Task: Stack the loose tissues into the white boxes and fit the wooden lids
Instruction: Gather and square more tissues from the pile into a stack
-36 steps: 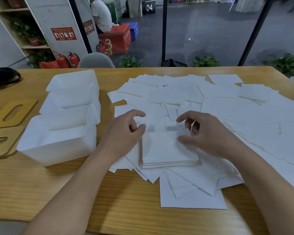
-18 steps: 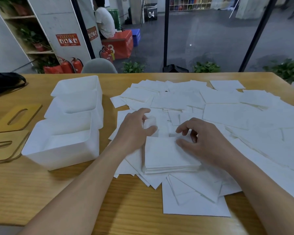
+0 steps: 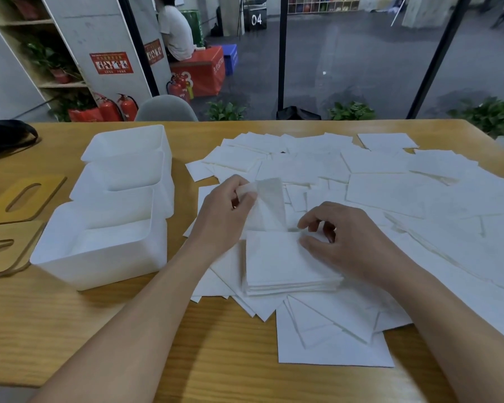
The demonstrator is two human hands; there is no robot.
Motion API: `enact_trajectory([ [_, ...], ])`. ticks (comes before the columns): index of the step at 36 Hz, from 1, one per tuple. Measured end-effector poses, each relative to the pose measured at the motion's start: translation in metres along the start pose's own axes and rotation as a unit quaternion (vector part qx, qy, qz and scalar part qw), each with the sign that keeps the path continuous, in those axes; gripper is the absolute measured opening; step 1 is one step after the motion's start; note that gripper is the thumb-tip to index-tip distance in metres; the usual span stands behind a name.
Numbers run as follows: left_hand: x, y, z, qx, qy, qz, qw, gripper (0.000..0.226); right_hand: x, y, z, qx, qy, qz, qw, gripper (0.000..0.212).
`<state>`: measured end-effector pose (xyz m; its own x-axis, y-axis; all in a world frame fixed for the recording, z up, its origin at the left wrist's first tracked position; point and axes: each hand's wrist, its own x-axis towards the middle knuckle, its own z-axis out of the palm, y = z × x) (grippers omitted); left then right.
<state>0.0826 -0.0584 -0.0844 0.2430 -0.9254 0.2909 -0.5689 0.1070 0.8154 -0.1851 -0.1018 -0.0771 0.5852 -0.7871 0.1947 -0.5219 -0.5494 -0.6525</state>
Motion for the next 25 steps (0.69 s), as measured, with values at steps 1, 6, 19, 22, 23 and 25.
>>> enact_trajectory([
  [1,0.000,0.002,0.001,0.005,0.015,0.006,1.000,0.020,0.000,0.000,0.000,0.001,-0.003,0.000,1.000,0.013],
  [6,0.003,0.000,-0.003,-0.006,0.099,0.009,0.995,0.005,0.000,-0.002,-0.001,0.007,-0.009,0.000,1.000,0.009],
  [19,-0.002,0.007,-0.014,-0.294,0.062,-0.070,0.951,0.062,0.001,-0.004,-0.001,-0.023,0.054,-0.017,0.998,0.013],
  [22,-0.009,0.016,-0.015,-0.298,-0.048,-0.038,0.953,0.066,0.003,-0.009,-0.004,0.062,0.094,-0.009,0.994,0.013],
  [23,-0.012,0.018,-0.014,-0.296,-0.091,-0.024,0.951,0.068,0.004,-0.010,-0.006,0.108,0.103,-0.005,0.989,0.022],
  [25,-0.019,0.022,-0.012,-0.265,-0.162,0.009,0.950,0.074,0.004,-0.014,-0.009,0.196,0.106,0.012,0.975,0.039],
])
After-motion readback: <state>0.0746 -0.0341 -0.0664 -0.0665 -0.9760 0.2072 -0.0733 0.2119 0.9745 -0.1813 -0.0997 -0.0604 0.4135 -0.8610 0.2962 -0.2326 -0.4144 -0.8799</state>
